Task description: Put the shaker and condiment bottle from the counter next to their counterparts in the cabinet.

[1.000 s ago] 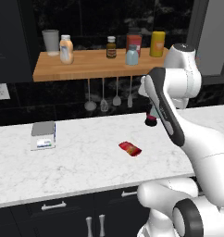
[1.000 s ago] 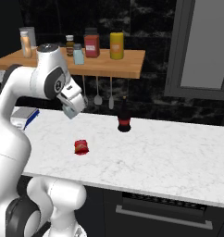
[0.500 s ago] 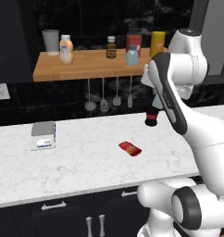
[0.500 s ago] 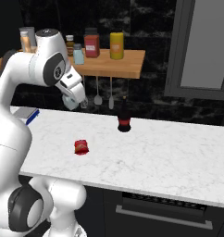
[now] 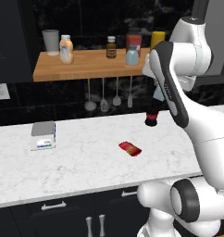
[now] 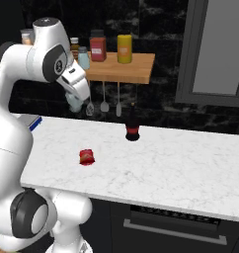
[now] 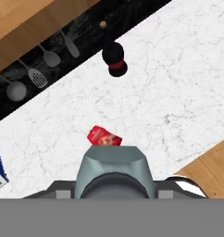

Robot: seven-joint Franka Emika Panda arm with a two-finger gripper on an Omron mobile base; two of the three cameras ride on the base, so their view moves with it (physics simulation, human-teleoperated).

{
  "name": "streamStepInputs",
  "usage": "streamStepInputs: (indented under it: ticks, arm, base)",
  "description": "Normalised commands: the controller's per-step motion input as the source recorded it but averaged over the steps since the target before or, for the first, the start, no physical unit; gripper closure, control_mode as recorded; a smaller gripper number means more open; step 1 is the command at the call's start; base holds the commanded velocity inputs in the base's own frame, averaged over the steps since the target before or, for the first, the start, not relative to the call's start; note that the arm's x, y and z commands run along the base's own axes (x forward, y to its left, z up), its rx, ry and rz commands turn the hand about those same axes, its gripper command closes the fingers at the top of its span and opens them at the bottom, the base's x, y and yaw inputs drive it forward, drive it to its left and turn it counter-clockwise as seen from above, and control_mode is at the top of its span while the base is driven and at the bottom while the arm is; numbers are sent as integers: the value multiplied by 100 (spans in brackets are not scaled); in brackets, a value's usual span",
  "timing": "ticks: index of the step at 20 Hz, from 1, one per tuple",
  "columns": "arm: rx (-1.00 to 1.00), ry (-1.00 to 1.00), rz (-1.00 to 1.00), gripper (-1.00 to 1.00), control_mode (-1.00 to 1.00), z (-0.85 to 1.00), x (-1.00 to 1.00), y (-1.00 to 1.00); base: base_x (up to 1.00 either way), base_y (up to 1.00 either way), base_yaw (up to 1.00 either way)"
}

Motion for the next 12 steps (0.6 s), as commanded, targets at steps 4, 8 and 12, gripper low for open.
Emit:
streamStepInputs:
  ticks: [4, 8, 12]
  arm:
    - [0, -1, -3, 100, -100, 26, 0, -2]
    - [0, -1, -2, 100, -100, 39, 0, -5]
    - [0, -1, -1, 100, -100, 45, 0, -10]
  base:
    - [0, 0, 0]
    - [0, 0, 0]
    - [0, 0, 0]
